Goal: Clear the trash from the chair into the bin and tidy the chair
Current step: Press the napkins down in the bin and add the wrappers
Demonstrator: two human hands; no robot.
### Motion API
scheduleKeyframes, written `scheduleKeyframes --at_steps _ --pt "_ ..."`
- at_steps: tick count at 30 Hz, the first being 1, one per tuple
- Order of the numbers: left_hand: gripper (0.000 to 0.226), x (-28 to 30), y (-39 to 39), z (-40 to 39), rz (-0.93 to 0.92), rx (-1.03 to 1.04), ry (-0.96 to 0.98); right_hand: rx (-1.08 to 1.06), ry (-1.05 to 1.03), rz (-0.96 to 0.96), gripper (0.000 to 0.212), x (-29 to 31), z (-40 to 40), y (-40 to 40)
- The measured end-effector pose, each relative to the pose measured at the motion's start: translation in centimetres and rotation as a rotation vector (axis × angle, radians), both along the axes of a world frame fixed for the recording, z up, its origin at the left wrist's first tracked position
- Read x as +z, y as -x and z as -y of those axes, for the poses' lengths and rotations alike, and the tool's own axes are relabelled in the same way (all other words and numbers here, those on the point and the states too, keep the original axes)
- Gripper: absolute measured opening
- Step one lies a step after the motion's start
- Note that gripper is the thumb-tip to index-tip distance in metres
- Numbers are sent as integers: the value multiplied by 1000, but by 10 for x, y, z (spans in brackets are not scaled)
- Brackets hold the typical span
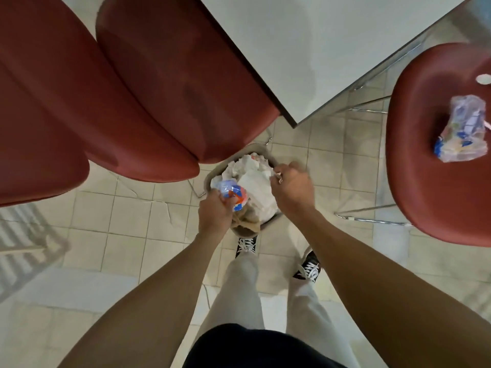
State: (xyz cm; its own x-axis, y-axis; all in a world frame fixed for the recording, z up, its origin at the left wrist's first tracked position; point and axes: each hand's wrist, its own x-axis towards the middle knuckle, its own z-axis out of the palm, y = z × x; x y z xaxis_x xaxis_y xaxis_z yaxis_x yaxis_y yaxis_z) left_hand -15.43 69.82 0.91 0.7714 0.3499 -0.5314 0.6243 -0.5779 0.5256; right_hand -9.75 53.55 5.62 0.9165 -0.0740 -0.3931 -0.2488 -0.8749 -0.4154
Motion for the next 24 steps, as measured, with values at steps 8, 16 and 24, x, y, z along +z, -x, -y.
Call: scheduleKeyframes --at_steps 8,16,24 --pt "32 -5 -3 -4 -45 -206 -188 90 66 -136 35 -35 -20 -24" --pt "32 4 3 0 78 -10 176 65 -39 -238 55 -25 -11 -26" --pt "48 19 9 12 -32 -13 102 44 -60 -209 69 -16 -6 -18"
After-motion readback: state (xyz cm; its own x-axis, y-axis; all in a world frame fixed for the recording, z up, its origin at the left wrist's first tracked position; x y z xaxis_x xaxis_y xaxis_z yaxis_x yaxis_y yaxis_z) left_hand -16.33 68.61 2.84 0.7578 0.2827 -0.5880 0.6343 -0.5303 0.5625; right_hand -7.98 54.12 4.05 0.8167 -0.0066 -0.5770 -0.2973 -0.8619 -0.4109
